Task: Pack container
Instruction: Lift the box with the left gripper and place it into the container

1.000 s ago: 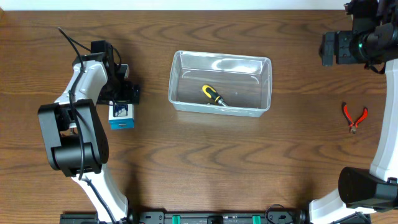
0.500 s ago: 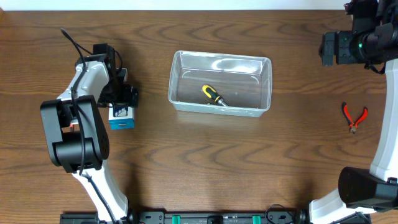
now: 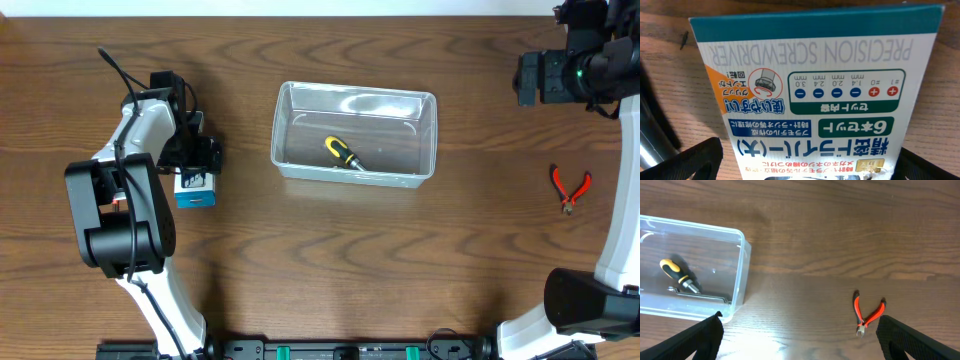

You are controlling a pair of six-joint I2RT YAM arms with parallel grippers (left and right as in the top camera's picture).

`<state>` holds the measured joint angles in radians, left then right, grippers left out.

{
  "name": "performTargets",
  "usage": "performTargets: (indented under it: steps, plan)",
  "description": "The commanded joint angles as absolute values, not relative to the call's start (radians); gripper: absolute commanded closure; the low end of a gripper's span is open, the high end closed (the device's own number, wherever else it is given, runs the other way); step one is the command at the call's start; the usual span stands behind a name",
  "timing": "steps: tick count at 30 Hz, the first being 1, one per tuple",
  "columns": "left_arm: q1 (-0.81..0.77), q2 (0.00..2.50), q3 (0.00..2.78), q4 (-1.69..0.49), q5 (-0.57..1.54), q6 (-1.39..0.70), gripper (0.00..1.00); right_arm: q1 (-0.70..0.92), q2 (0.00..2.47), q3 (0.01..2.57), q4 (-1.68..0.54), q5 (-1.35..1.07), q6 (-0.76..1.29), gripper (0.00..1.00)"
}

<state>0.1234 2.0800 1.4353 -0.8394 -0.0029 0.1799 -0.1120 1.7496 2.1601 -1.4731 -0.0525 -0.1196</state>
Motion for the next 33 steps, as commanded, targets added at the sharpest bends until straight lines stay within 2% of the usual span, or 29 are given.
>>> performTargets:
  steps: [1,6,10,14,16,29,30,33]
  plan:
    - [0.128,2.093,1.411,-0.842,-0.008,0.171,0.02,-0.117,1.752,2.156,-1.474,-0.06,-0.106,0.01]
    - [0.127,2.093,1.411,-0.844,-0.008,0.17,0.02,-0.117,1.752,2.156,-1.474,-0.06,-0.106,0.01]
    - [0.127,2.093,1.411,-0.848,-0.008,0.17,0.24,-0.117,1.752,2.156,-1.475,-0.06,-0.106,0.01]
    - [0.127,2.093,1.411,-0.85,-0.008,0.155,0.36,-0.117,1.752,2.156,-1.474,-0.06,-0.106,0.01]
    - [0.126,2.093,1.411,-0.85,-0.008,0.155,0.51,-0.117,1.752,2.156,-1.474,-0.06,-0.106,0.01]
    - [0.089,1.975,1.451,-0.867,-0.008,0.137,0.72,-0.117,1.752,2.156,-1.474,-0.06,-0.106,0.01]
    - [0.074,1.934,1.465,-0.886,-0.008,0.137,0.8,-0.117,1.752,2.156,-1.474,-0.06,-0.106,0.01]
    - [0.039,1.852,1.491,-0.922,-0.007,0.137,0.9,-0.117,1.752,2.156,-1.474,-0.06,-0.106,0.01]
